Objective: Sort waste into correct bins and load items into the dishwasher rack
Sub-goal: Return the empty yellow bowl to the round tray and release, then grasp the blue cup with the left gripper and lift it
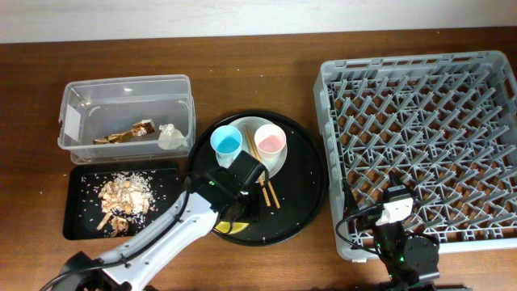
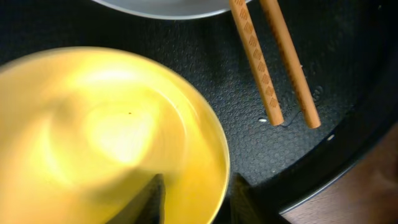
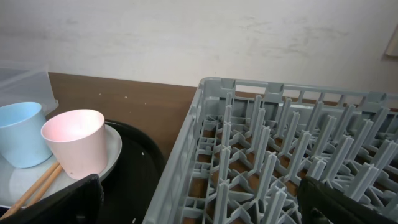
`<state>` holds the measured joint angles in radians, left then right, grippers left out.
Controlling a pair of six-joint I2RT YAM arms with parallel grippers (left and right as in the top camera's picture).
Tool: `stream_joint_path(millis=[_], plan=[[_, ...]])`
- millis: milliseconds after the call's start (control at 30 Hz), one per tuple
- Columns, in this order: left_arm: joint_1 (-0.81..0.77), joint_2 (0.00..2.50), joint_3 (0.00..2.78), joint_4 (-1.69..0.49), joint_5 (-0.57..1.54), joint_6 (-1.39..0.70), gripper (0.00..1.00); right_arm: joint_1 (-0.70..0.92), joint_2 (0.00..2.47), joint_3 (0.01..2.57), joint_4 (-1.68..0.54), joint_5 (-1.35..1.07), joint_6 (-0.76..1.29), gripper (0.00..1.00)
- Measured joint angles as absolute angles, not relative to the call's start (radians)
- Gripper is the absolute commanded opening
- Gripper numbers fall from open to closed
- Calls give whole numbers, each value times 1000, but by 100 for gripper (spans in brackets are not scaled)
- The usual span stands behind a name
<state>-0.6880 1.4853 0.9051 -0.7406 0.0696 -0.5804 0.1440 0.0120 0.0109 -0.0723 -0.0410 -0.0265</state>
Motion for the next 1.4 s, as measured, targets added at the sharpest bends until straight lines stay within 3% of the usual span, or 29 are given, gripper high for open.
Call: stream_joint_path(millis=[367, 433, 467, 600, 867, 1400], plan=[[-688, 1453, 1026, -877, -31, -580, 49, 144, 12, 11, -72, -41, -27, 98], [-683, 1425, 1063, -883, -79, -580, 50, 144, 12, 11, -72, -41, -26, 98], [-678, 1411, 1079, -883, -102, -580, 56, 144, 12, 11, -72, -41, -27, 98], [-625, 1400, 1092, -875, -159, -577, 55, 144, 12, 11, -72, -41, -27, 99], [-532, 1400, 1092, -778, -192, -576, 55, 144, 12, 11, -72, -41, -27, 98], [-500, 1400, 1092, -635, -262, -600, 56, 144, 12, 11, -72, -41, -27, 99]])
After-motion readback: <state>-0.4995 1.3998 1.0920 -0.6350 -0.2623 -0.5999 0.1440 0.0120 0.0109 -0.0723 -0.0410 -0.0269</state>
